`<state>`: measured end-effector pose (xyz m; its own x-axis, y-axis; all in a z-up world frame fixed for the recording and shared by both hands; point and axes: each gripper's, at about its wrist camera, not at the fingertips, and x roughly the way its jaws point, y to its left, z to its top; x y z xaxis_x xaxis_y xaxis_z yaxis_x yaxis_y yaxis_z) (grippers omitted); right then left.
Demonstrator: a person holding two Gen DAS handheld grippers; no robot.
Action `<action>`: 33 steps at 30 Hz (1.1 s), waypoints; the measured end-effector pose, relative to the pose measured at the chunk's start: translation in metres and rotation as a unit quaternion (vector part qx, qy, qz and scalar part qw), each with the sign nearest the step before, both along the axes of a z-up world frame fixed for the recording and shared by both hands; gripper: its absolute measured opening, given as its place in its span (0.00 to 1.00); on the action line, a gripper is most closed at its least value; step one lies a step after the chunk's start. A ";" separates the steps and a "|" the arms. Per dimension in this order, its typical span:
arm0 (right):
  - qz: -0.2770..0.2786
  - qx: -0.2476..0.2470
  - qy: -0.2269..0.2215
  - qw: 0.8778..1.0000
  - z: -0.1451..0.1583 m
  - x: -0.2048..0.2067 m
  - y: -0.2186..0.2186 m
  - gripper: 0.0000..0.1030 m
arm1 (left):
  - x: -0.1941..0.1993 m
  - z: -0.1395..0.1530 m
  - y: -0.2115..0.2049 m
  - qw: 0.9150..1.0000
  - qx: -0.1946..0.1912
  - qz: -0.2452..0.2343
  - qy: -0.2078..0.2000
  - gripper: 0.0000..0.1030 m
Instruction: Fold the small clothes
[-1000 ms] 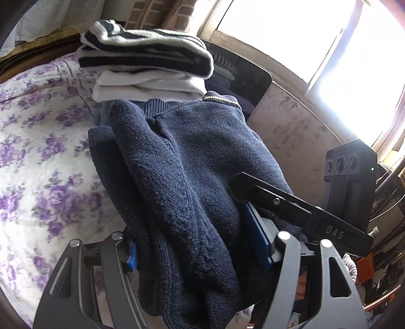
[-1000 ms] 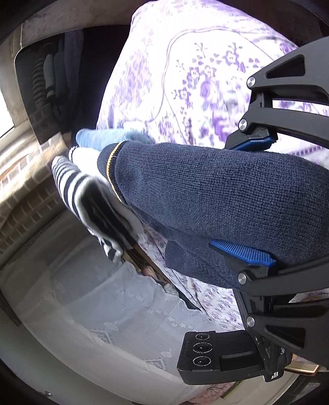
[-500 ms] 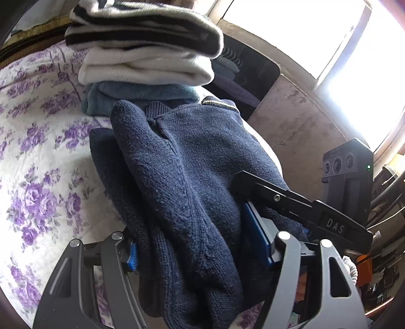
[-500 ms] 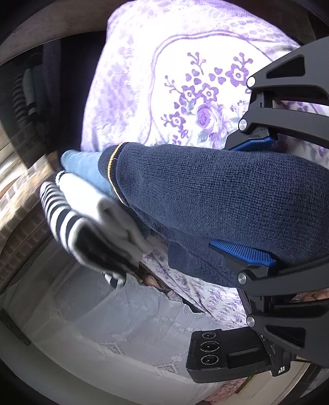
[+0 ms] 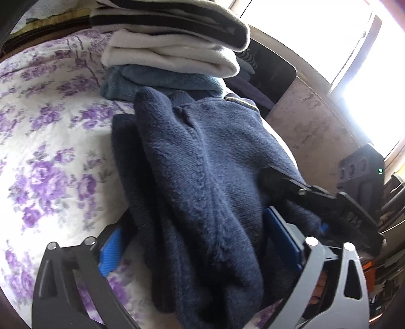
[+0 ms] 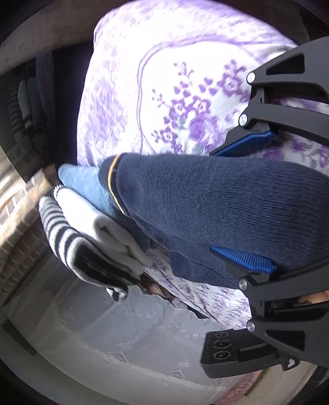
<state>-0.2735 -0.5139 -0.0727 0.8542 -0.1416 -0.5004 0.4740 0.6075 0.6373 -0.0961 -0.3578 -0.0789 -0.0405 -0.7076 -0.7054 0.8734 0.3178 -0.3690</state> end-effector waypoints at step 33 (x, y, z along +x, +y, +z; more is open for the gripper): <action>-0.128 -0.156 0.181 0.963 0.107 -0.052 0.135 0.96 | -0.053 0.063 0.107 0.977 0.000 0.089 -0.193 0.96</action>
<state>-0.3254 -0.3787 0.0347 0.5488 -0.5151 -0.6584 0.7904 0.5763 0.2079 -0.1487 -0.2505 -0.0158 0.3527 -0.6791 -0.6437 0.8779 0.4782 -0.0234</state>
